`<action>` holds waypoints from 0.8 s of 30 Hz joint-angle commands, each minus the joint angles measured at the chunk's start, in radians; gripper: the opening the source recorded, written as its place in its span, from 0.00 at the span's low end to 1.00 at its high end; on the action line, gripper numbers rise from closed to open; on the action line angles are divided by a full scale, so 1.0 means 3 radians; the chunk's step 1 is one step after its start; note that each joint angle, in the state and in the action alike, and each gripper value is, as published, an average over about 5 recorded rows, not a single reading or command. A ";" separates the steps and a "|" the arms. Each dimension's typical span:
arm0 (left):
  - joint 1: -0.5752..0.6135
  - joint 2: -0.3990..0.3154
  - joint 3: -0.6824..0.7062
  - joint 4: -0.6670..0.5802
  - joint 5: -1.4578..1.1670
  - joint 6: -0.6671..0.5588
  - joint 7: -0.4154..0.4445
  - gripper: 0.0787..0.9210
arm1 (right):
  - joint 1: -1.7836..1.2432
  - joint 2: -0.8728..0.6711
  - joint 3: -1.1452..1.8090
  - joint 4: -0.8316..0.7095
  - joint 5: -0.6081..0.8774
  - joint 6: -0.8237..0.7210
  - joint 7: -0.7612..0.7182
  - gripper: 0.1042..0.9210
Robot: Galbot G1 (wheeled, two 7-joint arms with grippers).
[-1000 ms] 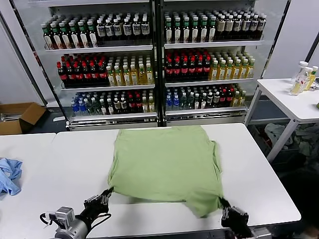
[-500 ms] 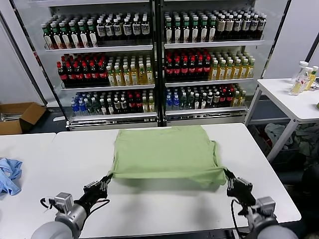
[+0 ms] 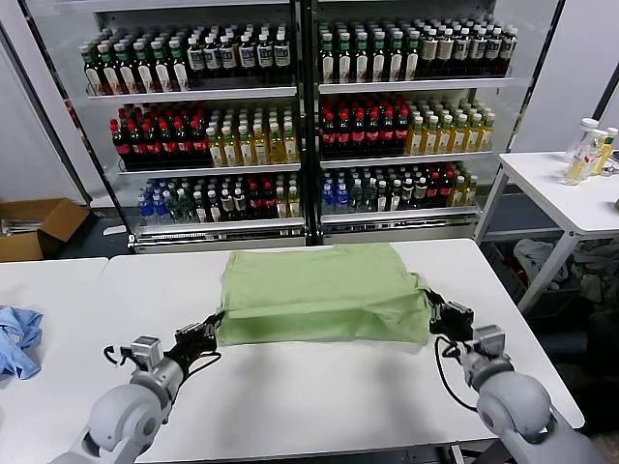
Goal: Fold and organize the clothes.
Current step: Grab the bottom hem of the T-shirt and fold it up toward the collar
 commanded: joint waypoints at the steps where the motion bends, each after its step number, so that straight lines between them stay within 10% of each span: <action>1: -0.0467 -0.0064 0.0357 0.0509 0.0132 -0.0007 -0.0025 0.01 | 0.0497 -0.0013 -0.0301 -0.0302 -0.0167 -0.0010 -0.0076 0.00; 11: -0.0285 -0.0130 0.0249 0.0361 0.0206 0.0006 -0.0013 0.05 | 0.0188 0.0082 -0.0249 -0.0156 -0.0396 -0.0200 -0.0193 0.21; 24: 0.0071 -0.0198 0.0062 0.0279 0.0391 -0.0028 -0.0093 0.49 | -0.0589 0.0121 0.0209 0.0003 0.0118 -0.0317 0.0177 0.67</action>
